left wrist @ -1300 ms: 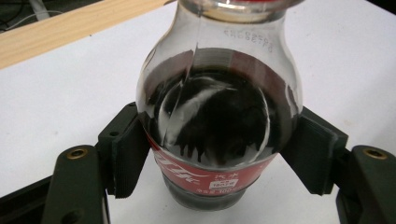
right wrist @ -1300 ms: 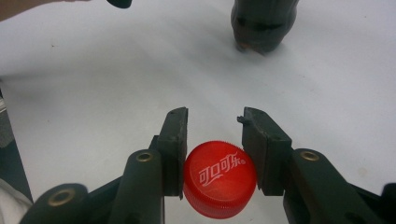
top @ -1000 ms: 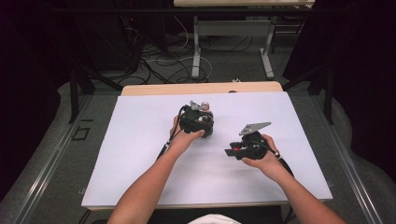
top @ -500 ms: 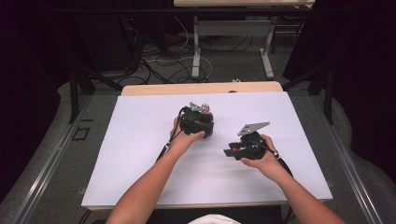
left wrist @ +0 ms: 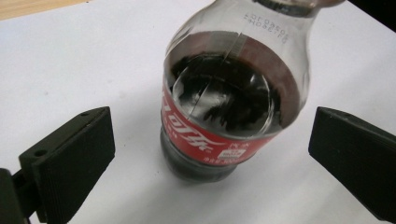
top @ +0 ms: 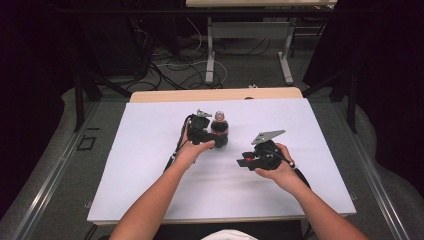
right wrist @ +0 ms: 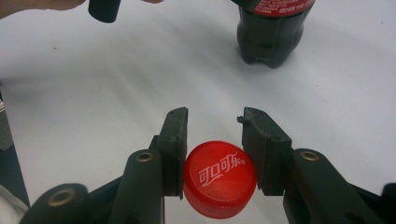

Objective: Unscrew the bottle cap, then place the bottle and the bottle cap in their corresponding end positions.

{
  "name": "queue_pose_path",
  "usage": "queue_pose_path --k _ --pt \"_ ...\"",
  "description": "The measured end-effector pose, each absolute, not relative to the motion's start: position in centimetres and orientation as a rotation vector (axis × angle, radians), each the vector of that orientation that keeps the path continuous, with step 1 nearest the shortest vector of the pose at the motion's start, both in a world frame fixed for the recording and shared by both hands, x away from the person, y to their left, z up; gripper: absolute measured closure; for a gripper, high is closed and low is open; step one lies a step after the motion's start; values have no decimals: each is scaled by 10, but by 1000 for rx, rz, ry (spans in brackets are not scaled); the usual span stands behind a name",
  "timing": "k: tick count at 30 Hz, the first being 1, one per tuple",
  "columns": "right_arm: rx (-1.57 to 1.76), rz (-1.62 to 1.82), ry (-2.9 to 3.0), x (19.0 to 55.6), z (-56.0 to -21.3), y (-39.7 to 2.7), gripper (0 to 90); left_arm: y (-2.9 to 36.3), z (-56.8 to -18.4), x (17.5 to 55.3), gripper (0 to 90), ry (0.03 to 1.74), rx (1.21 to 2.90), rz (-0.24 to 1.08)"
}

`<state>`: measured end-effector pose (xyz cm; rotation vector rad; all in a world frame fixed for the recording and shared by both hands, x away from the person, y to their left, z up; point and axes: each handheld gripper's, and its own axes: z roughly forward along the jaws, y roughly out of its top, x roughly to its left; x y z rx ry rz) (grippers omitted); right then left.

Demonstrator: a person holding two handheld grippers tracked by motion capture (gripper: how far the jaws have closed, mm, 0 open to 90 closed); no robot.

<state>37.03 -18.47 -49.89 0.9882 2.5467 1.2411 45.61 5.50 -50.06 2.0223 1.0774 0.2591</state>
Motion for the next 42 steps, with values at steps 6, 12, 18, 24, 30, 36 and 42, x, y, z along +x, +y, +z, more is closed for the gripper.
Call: queue_pose_path --k 6,12,18,24,30,36,42 --pt "966 1237 2552 372 -497 -178 612 65 -496 447 5 1090 1985 240" --pt "945 1236 2559 374 -496 -170 612 79 -492 439 6 1107 1947 218" --pt "928 1228 2561 377 -498 -160 612 94 -493 430 6 1147 1909 209" --pt "914 1215 2584 381 -499 -149 612 111 -495 423 6 1188 1885 264" --pt "897 1188 2588 382 -504 -139 612 127 -495 416 6 1192 1846 270" --pt "876 1181 2592 382 -511 -131 612 136 -498 406 5 1193 1859 297" --pt "857 1140 2622 379 -522 -122 612 141 -502 400 5 1206 1863 296"
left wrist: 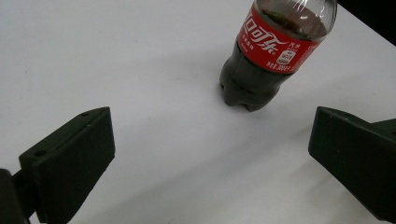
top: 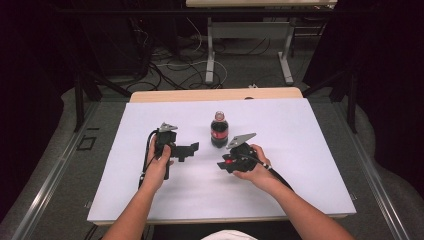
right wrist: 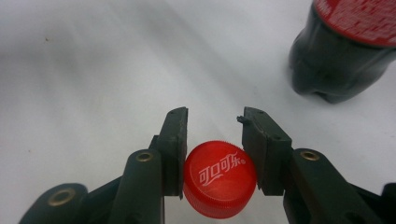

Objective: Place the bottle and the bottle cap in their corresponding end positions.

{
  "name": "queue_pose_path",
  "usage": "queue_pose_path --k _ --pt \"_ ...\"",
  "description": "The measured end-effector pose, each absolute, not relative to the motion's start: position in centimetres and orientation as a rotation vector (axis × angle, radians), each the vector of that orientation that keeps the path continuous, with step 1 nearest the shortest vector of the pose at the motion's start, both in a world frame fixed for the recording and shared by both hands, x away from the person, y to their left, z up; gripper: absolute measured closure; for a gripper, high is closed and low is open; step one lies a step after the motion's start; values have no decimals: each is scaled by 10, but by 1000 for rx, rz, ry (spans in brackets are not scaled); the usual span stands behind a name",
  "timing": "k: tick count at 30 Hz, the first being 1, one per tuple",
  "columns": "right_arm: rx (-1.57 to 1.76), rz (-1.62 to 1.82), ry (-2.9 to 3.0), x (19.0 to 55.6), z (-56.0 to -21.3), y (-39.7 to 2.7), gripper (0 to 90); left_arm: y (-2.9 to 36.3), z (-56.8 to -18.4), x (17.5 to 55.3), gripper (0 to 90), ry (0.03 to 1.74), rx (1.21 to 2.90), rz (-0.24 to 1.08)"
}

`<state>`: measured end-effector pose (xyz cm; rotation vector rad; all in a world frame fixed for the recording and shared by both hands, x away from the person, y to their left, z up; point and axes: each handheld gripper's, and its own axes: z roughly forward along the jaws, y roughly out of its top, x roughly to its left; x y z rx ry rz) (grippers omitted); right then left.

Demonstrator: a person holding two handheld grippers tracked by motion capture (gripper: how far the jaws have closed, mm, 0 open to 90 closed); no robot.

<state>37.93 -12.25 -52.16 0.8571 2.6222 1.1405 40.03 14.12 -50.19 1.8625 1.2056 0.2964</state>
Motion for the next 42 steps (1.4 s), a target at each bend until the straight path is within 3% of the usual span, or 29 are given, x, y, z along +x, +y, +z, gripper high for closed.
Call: queue_pose_path --k 19,42 --pt "819 1115 2659 378 -551 -103 611 152 -506 395 5 1220 1841 310" --pt "825 1106 2668 380 -557 -102 605 150 -509 396 6 1214 1850 288"
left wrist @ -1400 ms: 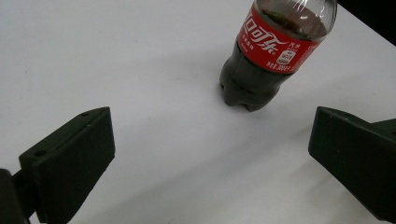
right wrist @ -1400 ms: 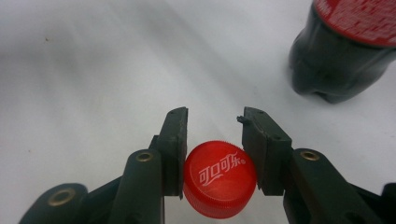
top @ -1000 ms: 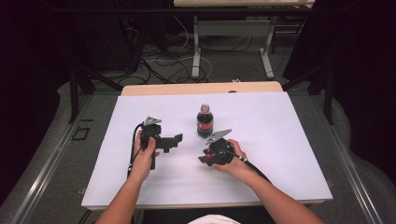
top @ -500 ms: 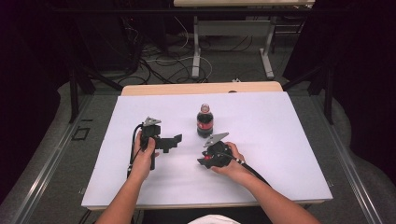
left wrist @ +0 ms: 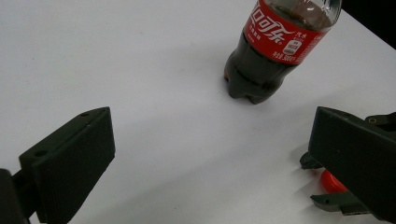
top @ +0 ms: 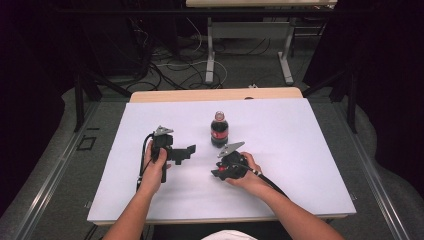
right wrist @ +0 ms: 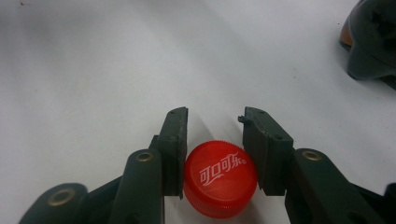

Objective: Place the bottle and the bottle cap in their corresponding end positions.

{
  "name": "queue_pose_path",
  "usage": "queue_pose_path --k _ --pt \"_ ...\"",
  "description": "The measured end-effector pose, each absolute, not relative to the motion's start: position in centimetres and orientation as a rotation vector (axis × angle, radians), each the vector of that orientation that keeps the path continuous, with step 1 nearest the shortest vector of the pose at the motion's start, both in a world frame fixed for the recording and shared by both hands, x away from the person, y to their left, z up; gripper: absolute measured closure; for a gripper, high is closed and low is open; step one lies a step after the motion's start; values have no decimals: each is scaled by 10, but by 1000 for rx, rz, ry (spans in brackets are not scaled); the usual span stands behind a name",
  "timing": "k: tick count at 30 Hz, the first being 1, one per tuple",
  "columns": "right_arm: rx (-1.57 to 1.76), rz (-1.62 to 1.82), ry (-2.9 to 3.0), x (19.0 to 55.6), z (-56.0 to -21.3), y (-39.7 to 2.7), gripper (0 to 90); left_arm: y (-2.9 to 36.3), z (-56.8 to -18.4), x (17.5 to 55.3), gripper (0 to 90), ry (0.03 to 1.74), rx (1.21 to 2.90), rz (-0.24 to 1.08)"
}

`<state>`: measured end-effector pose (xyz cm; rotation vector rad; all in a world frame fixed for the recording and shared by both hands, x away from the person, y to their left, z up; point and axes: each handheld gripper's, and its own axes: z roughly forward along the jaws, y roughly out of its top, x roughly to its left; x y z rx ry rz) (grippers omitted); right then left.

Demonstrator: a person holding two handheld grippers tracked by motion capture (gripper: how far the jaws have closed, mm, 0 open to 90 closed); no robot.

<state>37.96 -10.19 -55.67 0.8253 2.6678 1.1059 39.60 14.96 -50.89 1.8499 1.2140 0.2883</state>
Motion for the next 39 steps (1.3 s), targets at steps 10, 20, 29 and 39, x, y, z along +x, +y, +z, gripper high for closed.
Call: queue_pose_path --k 10,20,29,39 --pt "833 1141 2636 381 -553 -104 430 151 -510 396 6 1218 1855 287" --pt "860 1202 2552 387 -538 -121 371 154 -511 397 6 1232 1851 290" --pt "1011 1267 2430 400 -525 -149 272 158 -512 399 6 1247 1849 290" --pt "1182 1192 2276 410 -507 -189 57 164 -513 400 6 1275 1828 308"
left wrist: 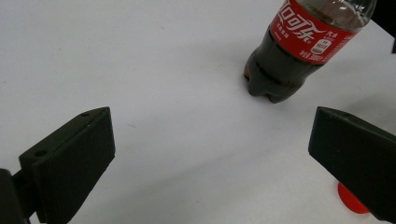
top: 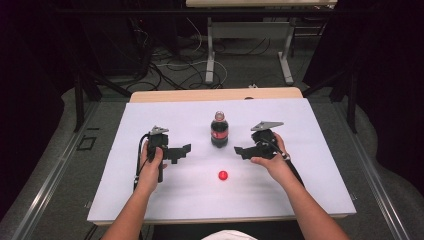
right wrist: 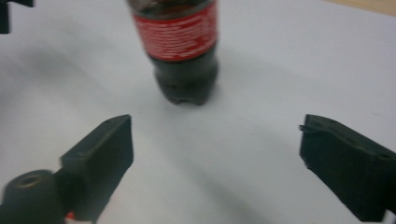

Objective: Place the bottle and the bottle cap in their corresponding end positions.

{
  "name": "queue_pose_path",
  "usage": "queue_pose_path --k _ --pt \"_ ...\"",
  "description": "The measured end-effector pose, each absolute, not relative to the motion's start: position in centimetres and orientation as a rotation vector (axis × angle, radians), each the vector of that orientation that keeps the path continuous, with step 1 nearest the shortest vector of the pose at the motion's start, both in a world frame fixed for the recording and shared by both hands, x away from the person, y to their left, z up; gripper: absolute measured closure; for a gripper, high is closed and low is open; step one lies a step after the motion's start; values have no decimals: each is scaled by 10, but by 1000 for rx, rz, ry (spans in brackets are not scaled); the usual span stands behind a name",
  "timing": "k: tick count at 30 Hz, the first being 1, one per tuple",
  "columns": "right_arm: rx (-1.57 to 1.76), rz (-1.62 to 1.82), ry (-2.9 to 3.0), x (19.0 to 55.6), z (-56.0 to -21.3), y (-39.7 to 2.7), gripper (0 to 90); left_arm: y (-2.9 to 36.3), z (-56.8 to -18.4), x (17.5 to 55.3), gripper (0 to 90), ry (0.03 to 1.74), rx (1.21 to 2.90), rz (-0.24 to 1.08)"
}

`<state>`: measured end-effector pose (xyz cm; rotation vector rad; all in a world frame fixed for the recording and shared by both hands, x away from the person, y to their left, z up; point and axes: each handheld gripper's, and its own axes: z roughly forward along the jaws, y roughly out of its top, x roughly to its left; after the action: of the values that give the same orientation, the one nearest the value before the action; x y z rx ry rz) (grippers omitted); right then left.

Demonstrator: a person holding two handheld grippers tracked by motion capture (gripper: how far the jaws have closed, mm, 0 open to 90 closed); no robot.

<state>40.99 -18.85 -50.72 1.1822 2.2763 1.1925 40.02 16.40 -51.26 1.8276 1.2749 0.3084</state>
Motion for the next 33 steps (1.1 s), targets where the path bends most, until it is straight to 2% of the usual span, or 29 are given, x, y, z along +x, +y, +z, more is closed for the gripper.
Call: queue_pose_path --k 4,11,15,18,24,33 --pt "1234 1166 2216 413 -504 -207 0 169 -513 402 5 1284 1839 316" --pt "1338 1118 2111 416 -506 -242 0 176 -515 404 5 1309 1820 321" --pt "1360 1080 2076 413 -509 -261 82 181 -517 405 5 1324 1818 319" --pt "1402 1068 2059 412 -513 -273 83 184 -517 406 6 1336 1812 320" --pt "1466 1058 2027 412 -523 -288 13 191 -520 408 5 1355 1802 318" --pt "1471 1084 1974 406 -529 -304 0 199 -525 410 5 1385 1788 305"
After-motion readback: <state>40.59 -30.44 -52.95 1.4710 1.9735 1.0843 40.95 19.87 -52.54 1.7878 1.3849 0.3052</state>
